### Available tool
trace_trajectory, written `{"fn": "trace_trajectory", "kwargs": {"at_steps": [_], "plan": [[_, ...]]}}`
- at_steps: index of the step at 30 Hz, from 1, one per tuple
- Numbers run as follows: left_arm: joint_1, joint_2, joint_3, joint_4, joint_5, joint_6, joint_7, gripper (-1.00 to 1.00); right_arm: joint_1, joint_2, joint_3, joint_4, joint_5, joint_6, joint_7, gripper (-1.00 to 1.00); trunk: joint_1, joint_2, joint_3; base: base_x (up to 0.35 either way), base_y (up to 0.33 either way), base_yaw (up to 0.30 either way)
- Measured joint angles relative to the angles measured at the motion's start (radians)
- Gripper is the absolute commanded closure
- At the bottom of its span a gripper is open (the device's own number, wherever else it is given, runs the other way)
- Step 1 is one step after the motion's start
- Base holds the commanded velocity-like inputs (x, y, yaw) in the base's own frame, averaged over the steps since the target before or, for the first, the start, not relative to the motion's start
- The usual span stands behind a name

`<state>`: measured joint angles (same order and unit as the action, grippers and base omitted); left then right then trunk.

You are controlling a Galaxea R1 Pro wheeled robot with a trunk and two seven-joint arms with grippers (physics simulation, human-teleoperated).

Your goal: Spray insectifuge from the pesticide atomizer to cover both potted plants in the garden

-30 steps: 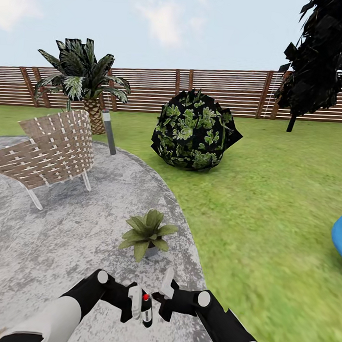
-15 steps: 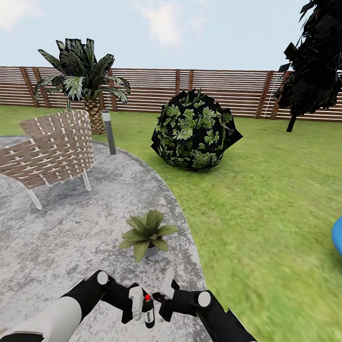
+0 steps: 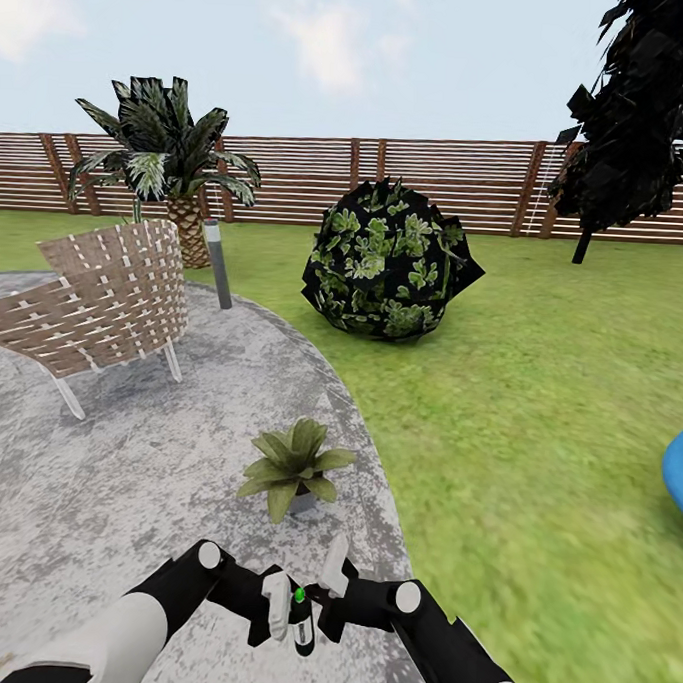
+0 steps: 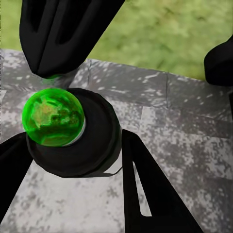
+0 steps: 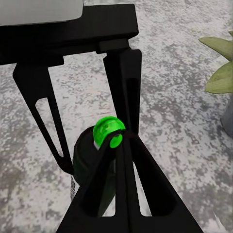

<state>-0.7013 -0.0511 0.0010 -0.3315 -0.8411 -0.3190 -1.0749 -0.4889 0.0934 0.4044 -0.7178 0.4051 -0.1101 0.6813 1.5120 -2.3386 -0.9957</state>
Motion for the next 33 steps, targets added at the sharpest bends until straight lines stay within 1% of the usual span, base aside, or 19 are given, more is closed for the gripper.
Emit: {"fn": "trace_trajectory", "kwargs": {"at_steps": [5, 7, 10, 12, 13, 15, 16, 17, 20, 23, 24, 26, 27, 28, 29, 30, 31, 32, 33], "plan": [[0.002, 0.006, -0.007, 0.001, -0.007, 0.001, 0.001, 1.0, 0.0, 0.0, 0.0, 0.0, 0.0, 0.0, 0.0, 1.0, 0.0, 0.0, 0.0, 0.0, 0.0, 0.0], [0.004, 0.017, -0.012, 0.001, -0.015, 0.002, 0.002, 1.0, 0.0, 0.0, 0.0, 0.0, 0.0, 0.0, 0.0, 1.0, 0.0, 0.0, 0.0, 0.0, 0.0, 0.0], [0.004, 0.057, -0.015, 0.0, -0.029, 0.003, 0.003, 1.0, 0.0, 0.0, 0.0, -0.001, 0.0, 0.0, 0.0, 1.0, 0.0, 0.0, 0.0, 0.0, 0.0, 0.0], [0.005, 0.095, -0.016, 0.0, -0.043, 0.003, 0.003, 1.0, 0.0, 0.0, 0.0, -0.002, 0.001, 0.0, 0.0, 1.0, 0.0, 0.0, 0.0, 0.0, 0.0, 0.0], [0.005, 0.106, -0.016, 0.0, -0.043, 0.003, 0.003, 1.0, 0.0, 0.0, 0.0, -0.002, 0.001, 0.0, 0.0, 1.0, 0.0, 0.0, 0.0, 0.0, 0.0, 0.0], [0.006, 0.137, -0.016, 0.0, -0.046, 0.003, 0.006, 1.0, 0.0, -0.002, 0.0, -0.002, 0.001, 0.0, 0.0, 1.0, 0.0, 0.0, 0.0, 0.0, 0.0, 0.0], [0.006, 0.149, -0.016, 0.001, -0.045, 0.003, 0.007, 1.0, 0.0, -0.004, 0.0, -0.002, 0.001, 0.0, 0.0, -1.0, 0.0, 0.0, 0.0, 0.0, 0.0, 0.0], [0.006, 0.168, -0.016, 0.001, -0.046, 0.003, 0.008, 1.0, 0.0, -0.005, 0.0, -0.001, 0.002, 0.0, 0.0, -1.0, 0.0, 0.0, 0.0, 0.0, 0.0, 0.0], [0.008, 0.213, -0.015, 0.002, -0.045, 0.003, 0.009, 1.0, 0.0, -0.007, -0.001, 0.002, 0.002, 0.0, -0.002, -1.0, 0.0, 0.0, 0.0, 0.0, 0.0, 0.0], [0.011, 0.248, -0.01, 0.001, -0.04, 0.004, 0.021, 1.0, 0.0, -0.011, -0.004, 0.029, 0.003, 0.001, -0.013, -1.0, 0.0, 0.0, 0.0, 0.0, 0.0, 0.0], [0.011, 0.257, -0.006, 0.002, -0.034, 0.006, 0.036, 1.0, 0.0, -0.019, -0.006, 0.057, 0.003, 0.0, -0.029, -1.0, 0.0, 0.0, 0.0, 0.0, 0.0, 0.0], [0.011, 0.264, -0.001, 0.003, -0.027, 0.01, 0.085, 1.0, 0.0, -0.043, -0.007, 0.105, 0.002, -0.002, -0.091, -1.0, 0.0, 0.0, 0.0, 0.0, 0.0, 0.0], [0.011, 0.265, 0.001, 0.007, -0.02, 0.012, 0.122, 1.0, 0.0, -0.063, -0.007, 0.134, 0.002, -0.002, -0.147, -1.0, 0.0, 0.0, 0.0, 0.0, 0.0, 0.0], [0.011, 0.266, 0.002, 0.015, -0.013, 0.013, 0.149, 1.0, 0.0, -0.077, -0.007, 0.156, 0.0, -0.003, -0.188, -1.0, 0.0, 0.0, 0.0, 0.0, 0.0, 0.0], [0.011, 0.264, 0.012, 0.033, 0.008, 0.015, 0.189, 1.0, 0.0, -0.095, -0.009, 0.195, -0.001, -0.004, -0.249, -1.0, 0.0, 0.0, 0.0, 0.0, 0.0, 0.0], [0.011, 0.263, 0.022, 0.048, 0.027, 0.016, 0.218, 1.0, 0.0, -0.106, -0.01, 0.226, -0.003, -0.004, -0.292, -1.0, 0.0, 0.0, 0.0, 0.0, 0.0, 0.0], [0.012, 0.26, 0.04, 0.076, 0.069, 0.017, 0.267, 1.0, 0.0, -0.124, -0.01, 0.306, -0.007, -0.006, -0.383, -1.0, 0.0, 0.0, 0.0, 0.0, 0.0, 0.0], [0.012, 0.259, 0.048, 0.095, 0.098, 0.018, 0.298, 1.0, 0.0, -0.135, -0.021, 0.385, -0.021, -0.009, -0.457, -1.0, 0.0, 0.0, 0.0, 0.0, 0.0, 0.0], [0.012, 0.258, 0.051, 0.106, 0.12, 0.018, 0.317, 1.0, 0.0, -0.14, -0.036, 0.431, -0.038, -0.013, -0.505, -1.0, 0.0, 0.0, 0.0, 0.0, 0.0, 0.0]]}}
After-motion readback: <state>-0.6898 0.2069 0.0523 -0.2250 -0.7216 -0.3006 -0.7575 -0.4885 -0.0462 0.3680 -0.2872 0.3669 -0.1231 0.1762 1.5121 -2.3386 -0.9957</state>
